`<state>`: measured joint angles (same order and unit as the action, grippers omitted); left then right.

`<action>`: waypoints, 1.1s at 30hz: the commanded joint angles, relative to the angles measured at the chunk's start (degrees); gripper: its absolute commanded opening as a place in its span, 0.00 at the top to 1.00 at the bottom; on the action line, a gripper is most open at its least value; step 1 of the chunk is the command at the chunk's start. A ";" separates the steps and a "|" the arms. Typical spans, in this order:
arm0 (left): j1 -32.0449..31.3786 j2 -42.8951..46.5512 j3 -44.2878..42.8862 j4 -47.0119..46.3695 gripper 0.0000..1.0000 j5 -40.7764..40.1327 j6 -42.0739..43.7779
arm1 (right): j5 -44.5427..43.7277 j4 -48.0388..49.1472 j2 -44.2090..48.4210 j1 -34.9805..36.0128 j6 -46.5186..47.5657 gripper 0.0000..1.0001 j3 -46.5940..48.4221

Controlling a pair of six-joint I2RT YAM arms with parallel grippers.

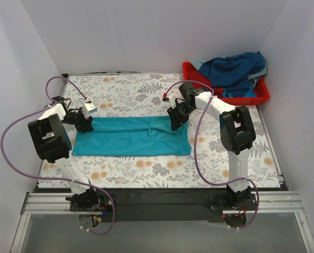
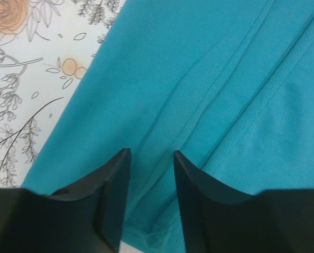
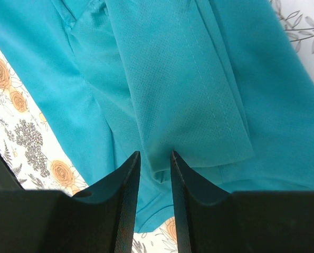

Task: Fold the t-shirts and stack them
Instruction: Fold the tshirt

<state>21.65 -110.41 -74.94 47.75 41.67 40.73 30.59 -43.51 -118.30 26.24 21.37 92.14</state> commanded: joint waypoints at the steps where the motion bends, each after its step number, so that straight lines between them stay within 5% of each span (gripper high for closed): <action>1: -0.56 0.37 -2.32 2.43 0.67 -1.07 2.77 | 2.02 -1.40 -0.26 -0.14 -0.45 0.65 0.94; 6: -0.64 2.56 -0.83 6.65 0.91 -1.41 6.02 | 1.84 -1.76 0.79 -0.05 0.87 0.74 -1.08; 13: -0.47 8.01 5.85 5.34 1.00 -3.35 9.80 | 0.70 -1.85 2.72 -0.14 2.63 0.88 -3.37; 17: -0.56 10.48 9.28 1.48 0.74 -4.14 9.10 | 0.17 -2.02 3.43 -0.14 3.42 0.88 -4.24; 21: -0.38 11.09 7.80 2.25 0.59 -2.04 7.96 | 1.48 -2.20 5.79 -0.22 4.12 0.83 -4.95; 28: -2.04 12.50 0.59 3.94 0.53 10.00 -0.81 | 5.27 -2.02 4.31 -2.94 -2.45 0.64 -0.65; 33: -13.00 14.70 0.76 -6.50 0.51 9.14 -23.82 | 4.05 -1.58 0.10 -4.26 -7.38 0.59 3.04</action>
<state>15.79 -99.96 -72.88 47.59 47.68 31.90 33.65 -45.08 -115.83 22.90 18.44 91.94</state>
